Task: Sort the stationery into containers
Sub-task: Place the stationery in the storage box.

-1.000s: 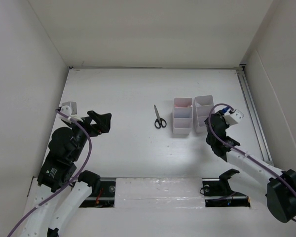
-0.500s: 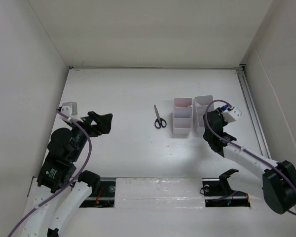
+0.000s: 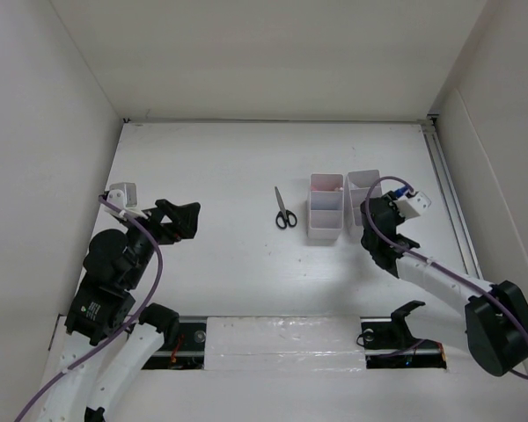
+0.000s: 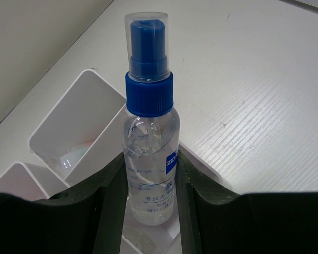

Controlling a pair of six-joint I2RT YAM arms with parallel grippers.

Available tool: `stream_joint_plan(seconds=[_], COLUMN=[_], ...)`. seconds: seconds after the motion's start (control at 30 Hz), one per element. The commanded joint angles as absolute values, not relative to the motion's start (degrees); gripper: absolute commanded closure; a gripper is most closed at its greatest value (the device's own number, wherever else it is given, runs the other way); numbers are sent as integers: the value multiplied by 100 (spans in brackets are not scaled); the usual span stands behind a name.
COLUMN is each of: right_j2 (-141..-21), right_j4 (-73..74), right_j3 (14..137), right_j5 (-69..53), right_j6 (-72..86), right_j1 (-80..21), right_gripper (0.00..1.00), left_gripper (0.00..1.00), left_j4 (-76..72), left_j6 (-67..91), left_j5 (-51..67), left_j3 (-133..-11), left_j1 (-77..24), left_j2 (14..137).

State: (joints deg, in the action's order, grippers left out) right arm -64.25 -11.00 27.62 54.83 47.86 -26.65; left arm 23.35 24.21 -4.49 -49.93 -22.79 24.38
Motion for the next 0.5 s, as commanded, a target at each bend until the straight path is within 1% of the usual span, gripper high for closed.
stream_joint_plan(seconds=[0.0,0.23,0.47], right_j2=[-6442,-6495,-6961], right_j4=[-1187,-818,-308], right_j3=[2962,3155,3568], right_j5=[5704,5765,5949], right_j6=[4948,5000,5141], right_j1=[-2654,-2847,-3058], right_gripper=[100,100,100], left_gripper=[0,0,0], left_j4=[2101,2101,2101], left_j6=[2329,2329,2329], left_j5=[-360,-360,-360], left_j3=[-4975,-4975,-4975], left_j1=[-2285,-2285,-2285], left_j2=[2382,2382,2329])
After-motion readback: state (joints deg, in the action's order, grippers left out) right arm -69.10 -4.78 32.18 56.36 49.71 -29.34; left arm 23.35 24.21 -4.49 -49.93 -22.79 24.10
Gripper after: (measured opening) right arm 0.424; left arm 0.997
